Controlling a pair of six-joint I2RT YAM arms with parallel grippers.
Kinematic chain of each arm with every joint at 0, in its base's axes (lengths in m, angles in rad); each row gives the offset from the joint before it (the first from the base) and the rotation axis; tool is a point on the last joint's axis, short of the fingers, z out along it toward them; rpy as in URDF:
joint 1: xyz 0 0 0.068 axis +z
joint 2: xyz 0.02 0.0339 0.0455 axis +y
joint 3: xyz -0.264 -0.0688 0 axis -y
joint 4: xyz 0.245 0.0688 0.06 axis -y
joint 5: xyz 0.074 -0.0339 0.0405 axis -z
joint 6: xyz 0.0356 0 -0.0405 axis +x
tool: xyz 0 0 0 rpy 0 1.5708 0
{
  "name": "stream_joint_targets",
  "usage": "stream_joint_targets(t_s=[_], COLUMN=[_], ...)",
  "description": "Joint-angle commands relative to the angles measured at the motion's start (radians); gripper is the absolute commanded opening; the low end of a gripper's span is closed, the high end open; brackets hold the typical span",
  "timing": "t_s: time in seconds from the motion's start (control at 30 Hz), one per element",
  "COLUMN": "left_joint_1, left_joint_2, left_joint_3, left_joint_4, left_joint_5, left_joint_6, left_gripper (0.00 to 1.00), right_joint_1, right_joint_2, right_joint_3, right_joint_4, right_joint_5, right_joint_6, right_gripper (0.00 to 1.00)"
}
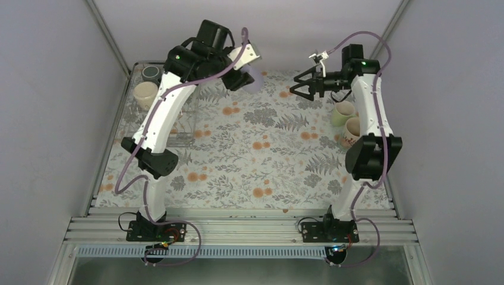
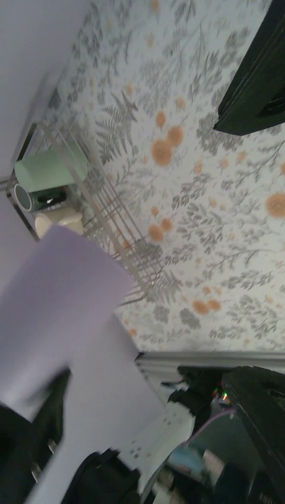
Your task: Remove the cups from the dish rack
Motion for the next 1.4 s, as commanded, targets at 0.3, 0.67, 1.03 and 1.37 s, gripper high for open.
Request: stream_joint_targets(t_s=[0.3, 0.67, 1.03, 1.37], left_joint_1=[-0.132, -0.159, -0.224, -0.233], left_joint_2=[0.074, 0.142, 0.157, 0.146], left_joint_3=[0.118, 0.192, 0.223, 0.216], left_joint_4=[0.039, 0.036, 0.037, 0.034], left_joint_5=[-0.021, -0.019, -0.063, -0.087], left_joint_6=[-0.029, -0.027, -0.024, -0.023], left_gripper=[0.66, 0.67, 0.67, 0.66], right_joint_1=[0.002, 0.006, 0.025, 0.017], right_joint_2=[0.175, -0.058, -0.056, -0.104], right_joint_3=[0.050, -0.390, -0.379, -0.429], right_joint_4=[0.001, 0.915, 0.917, 0.964], right_joint_5=[-0.462, -0.589, -0.589, -0.588], right_joint_6=[0.124, 0.873, 0.901, 0.910], right_gripper=[1.00, 1.00, 1.00, 1.00])
